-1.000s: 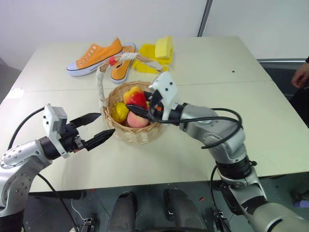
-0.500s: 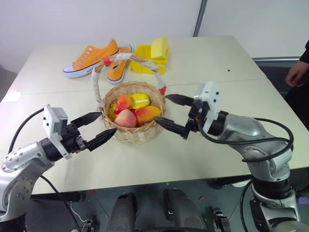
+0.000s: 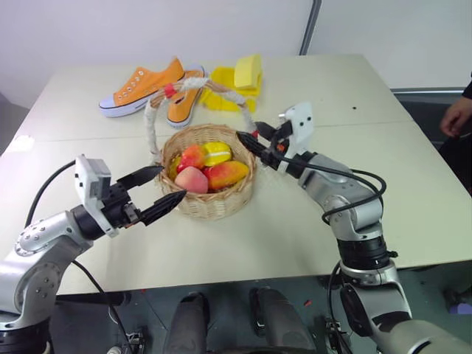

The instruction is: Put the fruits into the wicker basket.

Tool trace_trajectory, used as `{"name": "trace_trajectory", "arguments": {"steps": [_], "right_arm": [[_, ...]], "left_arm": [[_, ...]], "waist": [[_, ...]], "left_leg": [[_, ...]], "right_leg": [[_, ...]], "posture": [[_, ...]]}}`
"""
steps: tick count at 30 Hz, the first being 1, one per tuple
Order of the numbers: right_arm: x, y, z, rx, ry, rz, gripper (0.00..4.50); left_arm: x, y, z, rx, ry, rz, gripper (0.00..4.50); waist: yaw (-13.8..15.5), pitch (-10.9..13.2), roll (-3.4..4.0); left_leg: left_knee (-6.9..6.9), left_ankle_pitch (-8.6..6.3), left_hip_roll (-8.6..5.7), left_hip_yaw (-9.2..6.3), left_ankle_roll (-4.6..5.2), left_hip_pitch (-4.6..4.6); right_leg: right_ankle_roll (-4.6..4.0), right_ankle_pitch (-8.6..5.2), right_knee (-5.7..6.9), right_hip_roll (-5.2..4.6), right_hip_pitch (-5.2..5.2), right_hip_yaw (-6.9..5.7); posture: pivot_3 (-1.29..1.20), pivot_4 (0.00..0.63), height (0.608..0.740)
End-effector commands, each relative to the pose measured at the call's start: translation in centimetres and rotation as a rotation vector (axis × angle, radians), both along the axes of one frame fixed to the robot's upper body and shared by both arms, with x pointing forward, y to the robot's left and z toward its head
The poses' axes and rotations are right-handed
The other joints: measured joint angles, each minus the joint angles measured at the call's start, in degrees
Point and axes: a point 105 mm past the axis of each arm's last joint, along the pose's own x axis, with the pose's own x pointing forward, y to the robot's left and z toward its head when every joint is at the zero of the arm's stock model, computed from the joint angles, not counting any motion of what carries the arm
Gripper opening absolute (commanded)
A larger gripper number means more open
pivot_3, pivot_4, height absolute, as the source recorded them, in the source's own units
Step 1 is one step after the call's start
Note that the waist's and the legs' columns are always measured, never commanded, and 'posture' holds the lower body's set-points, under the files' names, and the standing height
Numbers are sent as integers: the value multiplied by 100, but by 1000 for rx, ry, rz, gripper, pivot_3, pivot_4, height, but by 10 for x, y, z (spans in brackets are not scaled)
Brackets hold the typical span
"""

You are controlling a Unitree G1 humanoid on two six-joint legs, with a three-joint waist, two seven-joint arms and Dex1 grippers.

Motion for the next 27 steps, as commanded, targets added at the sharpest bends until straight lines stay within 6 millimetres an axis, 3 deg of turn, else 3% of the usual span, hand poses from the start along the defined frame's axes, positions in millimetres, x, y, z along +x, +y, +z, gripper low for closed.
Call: {"name": "trace_trajectory", "arguments": {"steps": [1, 2, 5, 8, 12, 16, 19, 25, 27], "right_arm": [[-11, -6, 30, 49, -111, 17, 445], [-13, -11, 34, 54, -127, 12, 95], [-15, -41, 46, 82, -168, -77, 95], [-10, -83, 52, 69, -196, -231, 95], [-2, -161, 54, 9, -224, -526, 95], [0, -174, 53, -2, -228, -581, 95], [2, -237, 43, -76, -221, -844, 95], [6, -259, 34, -98, -204, -926, 95], [5, -260, 32, -90, -195, -920, 1065]], "left_arm": [[-5, -5, 14, -9, -82, -9, 4500], [-4, -7, 16, -19, -91, -11, 4500], [-2, -18, 22, -48, -117, -42, 4500], [-1, -33, 26, -67, -132, -94, 4500], [0, -66, 34, -92, -166, -211, 4500], [1, -72, 35, -93, -174, -233, 4500], [4, -101, 42, -128, -207, -328, 4500], [7, -113, 42, -121, -221, -361, 4500], [8, -112, 42, -120, -223, -361, 4500]], "waist": [[-3, 0, 0], [1, 0, 0], [16, 1, 1], [47, 1, 1], [80, 1, 0], [-28, 2, 3], [-14, 3, 7], [-26, 3, 11], [-14, 3, 11]], "left_leg": [[1, 0, 0, 0, 0, 0], [2, 0, 0, 0, 0, 0], [2, 0, -2, 0, 0, 1], [4, 0, -6, 0, 0, 0], [8, 0, -10, 4, 0, 0], [4, 0, -10, 11, 0, 7], [0, -2, -5, 8, 4, 15], [4, -2, -12, 16, 4, 15], [3, -2, -10, 15, 5, 16]], "right_leg": [[-1, 0, 0, 0, 0, 0], [-2, 1, 1, 0, 0, 0], [-1, 1, 1, -1, 2, 0], [0, 1, -3, -3, 6, 1], [1, 1, -6, -4, 9, 5], [13, 8, -3, 2, 9, 16], [24, 11, 9, 12, 8, 19], [26, 12, 7, 8, 9, 31], [26, 12, 7, 10, 9, 31]], "posture": [[0, 150, 740], [0, 150, 740], [0, 150, 740], [0, 150, 740], [0, 150, 740], [0, 150, 740], [0, 150, 740], [0, 150, 740], [0, 150, 740]]}}
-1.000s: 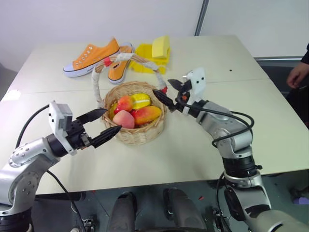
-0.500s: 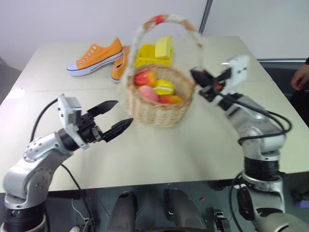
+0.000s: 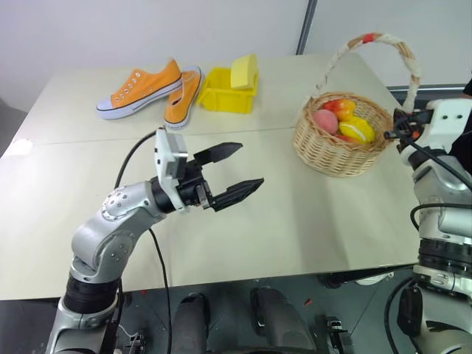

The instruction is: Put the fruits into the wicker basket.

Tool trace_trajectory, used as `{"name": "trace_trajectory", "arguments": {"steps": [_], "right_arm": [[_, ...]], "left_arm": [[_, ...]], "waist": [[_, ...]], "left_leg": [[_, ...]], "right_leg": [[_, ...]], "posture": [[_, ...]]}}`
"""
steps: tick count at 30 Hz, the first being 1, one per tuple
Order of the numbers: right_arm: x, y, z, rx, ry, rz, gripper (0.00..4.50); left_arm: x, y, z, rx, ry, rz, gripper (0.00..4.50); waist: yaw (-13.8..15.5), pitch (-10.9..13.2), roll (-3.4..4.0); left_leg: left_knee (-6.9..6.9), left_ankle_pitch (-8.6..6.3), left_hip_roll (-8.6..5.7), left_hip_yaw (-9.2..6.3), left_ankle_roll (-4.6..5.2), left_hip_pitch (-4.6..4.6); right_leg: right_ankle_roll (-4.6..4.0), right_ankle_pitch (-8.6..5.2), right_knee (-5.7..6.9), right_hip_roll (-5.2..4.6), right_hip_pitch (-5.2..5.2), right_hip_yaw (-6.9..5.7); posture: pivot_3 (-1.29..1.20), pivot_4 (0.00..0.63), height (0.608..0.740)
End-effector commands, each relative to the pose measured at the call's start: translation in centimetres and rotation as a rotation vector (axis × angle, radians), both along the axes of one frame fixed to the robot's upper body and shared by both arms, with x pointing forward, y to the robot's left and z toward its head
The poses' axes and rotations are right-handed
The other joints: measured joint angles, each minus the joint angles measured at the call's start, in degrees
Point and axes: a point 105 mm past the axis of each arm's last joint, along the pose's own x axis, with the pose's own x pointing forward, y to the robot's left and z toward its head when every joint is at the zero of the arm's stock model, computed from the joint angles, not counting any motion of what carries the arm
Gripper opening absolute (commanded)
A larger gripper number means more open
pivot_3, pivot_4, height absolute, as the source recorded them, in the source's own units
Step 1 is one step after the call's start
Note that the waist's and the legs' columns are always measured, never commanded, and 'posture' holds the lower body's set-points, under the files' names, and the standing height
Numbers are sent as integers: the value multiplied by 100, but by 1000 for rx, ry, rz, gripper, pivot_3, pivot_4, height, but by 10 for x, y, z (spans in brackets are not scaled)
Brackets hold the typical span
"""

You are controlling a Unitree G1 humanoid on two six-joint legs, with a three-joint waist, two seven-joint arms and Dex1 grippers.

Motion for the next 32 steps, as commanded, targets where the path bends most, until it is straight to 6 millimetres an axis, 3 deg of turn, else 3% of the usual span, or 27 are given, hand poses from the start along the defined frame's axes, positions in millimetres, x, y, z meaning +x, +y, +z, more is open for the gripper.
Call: {"name": "trace_trajectory", "arguments": {"steps": [1, 4, 7, 11, 14, 16, 19, 22, 27, 32], "right_arm": [[-8, -8, 19, -17, -66, -20, 1370], [-17, -10, 21, -42, -77, -29, 2836], [-28, -13, 23, -69, -91, -33, 2836], [-51, -19, 16, -62, -78, 8, 2836], [-67, 10, -8, -49, 19, 235, 2836], [-75, 40, -20, -83, 80, 406, 2836], [-84, 87, -36, -121, 146, 638, 2836], [-86, 120, -48, -149, 182, 777, 2836], [-75, 148, -61, -156, 193, 860, 2836], [-67, 157, -67, -168, 204, 898, 2836]], "left_arm": [[-3, 1, 7, -6, -50, -2, 4500], [-1, 7, 4, 8, -38, 14, 4500], [1, 15, -2, 27, -22, 44, 4500], [13, 49, -20, 82, 55, 199, 4500], [17, 87, -39, 141, 114, 347, 4500], [18, 108, -50, 193, 130, 439, 4500], [17, 130, -58, 225, 144, 533, 4500], [18, 145, -63, 225, 154, 611, 4500], [13, 163, -73, 226, 175, 720, 4500], [3, 169, -80, 227, 191, 763, 4500]], "waist": [[12, 0, 0], [20, 0, 0], [23, 0, 1], [23, 0, 1], [1, -1, 1], [-8, -1, 2], [-8, 1, 4], [11, -1, 0], [24, -1, -2], [28, -1, -2]], "left_leg": [[0, 0, 0, -1, 0, 0], [2, 0, 0, 0, 0, -2], [2, 0, -1, -1, 0, -3], [1, 0, -1, -1, 0, -2], [-2, -1, 3, -1, 1, 2], [-3, -2, 6, 0, 3, 5], [0, -2, 7, 2, 3, 10], [5, -2, 7, 3, 2, 13], [6, -2, 4, 6, 1, 2], [3, -2, 3, 8, 2, -3]], "right_leg": [[0, 0, 0, 0, 0, 0], [1, 1, 0, -1, 1, 0], [5, -2, 0, -2, 1, 0], [6, -3, -1, -3, 1, 0], [6, -4, 0, -2, 1, 0], [-5, -14, 0, 1, 3, 0], [-1, -21, 1, -1, 3, -1], [-6, -19, 0, -5, 8, -1], [-22, -11, -17, -14, 8, -2], [-22, -10, -21, -15, 5, -2]], "posture": [[0, 150, 740], [0, 150, 740], [0, 150, 740], [0, 150, 740], [0, 150, 740], [0, 150, 740], [0, 150, 740], [0, 150, 740], [0, 150, 740], [0, 150, 740]]}}
